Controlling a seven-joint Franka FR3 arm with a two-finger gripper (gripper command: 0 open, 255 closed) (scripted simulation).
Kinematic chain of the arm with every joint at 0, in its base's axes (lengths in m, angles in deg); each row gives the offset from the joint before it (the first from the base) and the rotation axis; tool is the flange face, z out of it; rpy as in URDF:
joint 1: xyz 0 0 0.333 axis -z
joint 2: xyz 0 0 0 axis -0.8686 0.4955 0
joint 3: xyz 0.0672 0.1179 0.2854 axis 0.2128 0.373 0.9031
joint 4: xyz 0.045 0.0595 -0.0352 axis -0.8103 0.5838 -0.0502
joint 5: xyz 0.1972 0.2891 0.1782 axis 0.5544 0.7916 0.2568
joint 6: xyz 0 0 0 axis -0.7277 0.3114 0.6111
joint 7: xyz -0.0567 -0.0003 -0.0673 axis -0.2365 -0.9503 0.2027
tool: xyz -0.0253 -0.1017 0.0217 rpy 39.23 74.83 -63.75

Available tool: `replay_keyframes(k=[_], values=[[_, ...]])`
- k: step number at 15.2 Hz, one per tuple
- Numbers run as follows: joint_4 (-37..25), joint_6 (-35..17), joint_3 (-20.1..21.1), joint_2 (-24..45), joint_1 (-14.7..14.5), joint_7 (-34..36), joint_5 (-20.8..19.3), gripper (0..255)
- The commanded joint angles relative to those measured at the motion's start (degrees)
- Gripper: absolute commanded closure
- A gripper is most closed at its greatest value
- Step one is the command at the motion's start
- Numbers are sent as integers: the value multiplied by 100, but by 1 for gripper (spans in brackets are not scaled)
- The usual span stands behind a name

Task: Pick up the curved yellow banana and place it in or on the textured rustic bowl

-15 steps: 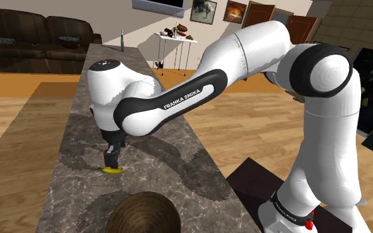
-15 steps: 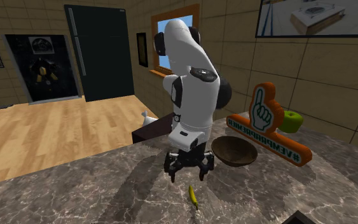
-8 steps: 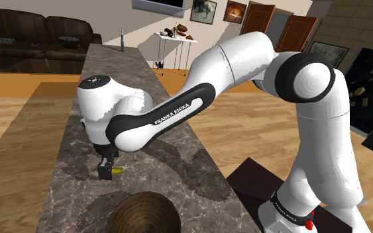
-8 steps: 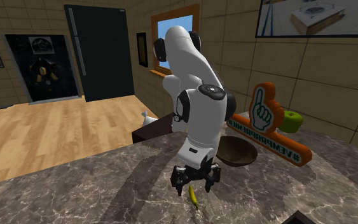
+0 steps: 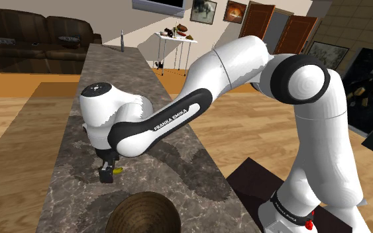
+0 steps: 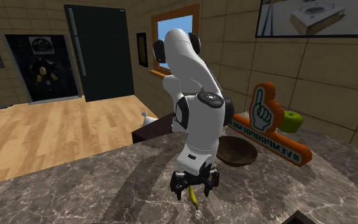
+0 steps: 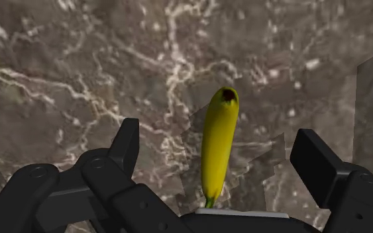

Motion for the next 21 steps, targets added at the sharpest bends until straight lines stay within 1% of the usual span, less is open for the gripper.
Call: replay_keyframes(k=[1, 2, 3, 12, 21], values=[[1, -2, 0, 0, 0, 1, -1, 0], [1, -1, 0, 0, 0, 0, 0, 0], [1, -1, 0, 0, 0, 0, 0, 255], [1, -2, 0, 0, 0, 1, -1, 255], [-177, 499, 113, -352, 62, -155, 192, 255]])
